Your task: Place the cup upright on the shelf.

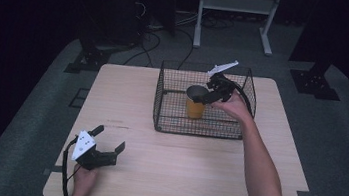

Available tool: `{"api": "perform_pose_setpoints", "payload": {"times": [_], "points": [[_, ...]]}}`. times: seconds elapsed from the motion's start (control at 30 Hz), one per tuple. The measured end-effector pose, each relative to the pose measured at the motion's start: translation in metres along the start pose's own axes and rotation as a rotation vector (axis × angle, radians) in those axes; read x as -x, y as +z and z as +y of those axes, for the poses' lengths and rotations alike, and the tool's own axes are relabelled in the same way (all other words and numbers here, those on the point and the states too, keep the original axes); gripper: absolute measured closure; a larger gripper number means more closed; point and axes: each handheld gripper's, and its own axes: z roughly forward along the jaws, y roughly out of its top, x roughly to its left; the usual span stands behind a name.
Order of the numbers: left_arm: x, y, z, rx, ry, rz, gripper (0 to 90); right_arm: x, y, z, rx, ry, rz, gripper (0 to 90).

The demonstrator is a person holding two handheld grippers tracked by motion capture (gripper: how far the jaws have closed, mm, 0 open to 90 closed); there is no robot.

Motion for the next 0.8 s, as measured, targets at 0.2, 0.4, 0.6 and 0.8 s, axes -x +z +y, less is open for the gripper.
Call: {"api": "perform_pose_setpoints", "payload": {"times": [0.2, 0.4, 0.6, 0.8], "points": [[0.0, 0.0, 0.0, 0.0, 0.002, -0.001, 0.8, 0.002, -0.014, 0.003, 0.043, 0.026, -0.004, 0.0], [0.0, 0.0, 0.0, 0.0, 0.001, 0.001, 0.8, 0.003, -0.03, 0.004, 0.088, 0.038, -0.01, 0.0], [0.001, 0.0, 0.0, -0.002, 0.004, -0.001, 0.8, -0.001, -0.044, 0.002, 0.113, 0.06, -0.006, 0.0], [0.0, 0.0, 0.0, -0.001, 0.001, -0.002, 0.8, -0.013, -0.057, -0.003, 0.147, 0.055, 0.004, 0.0]]}}
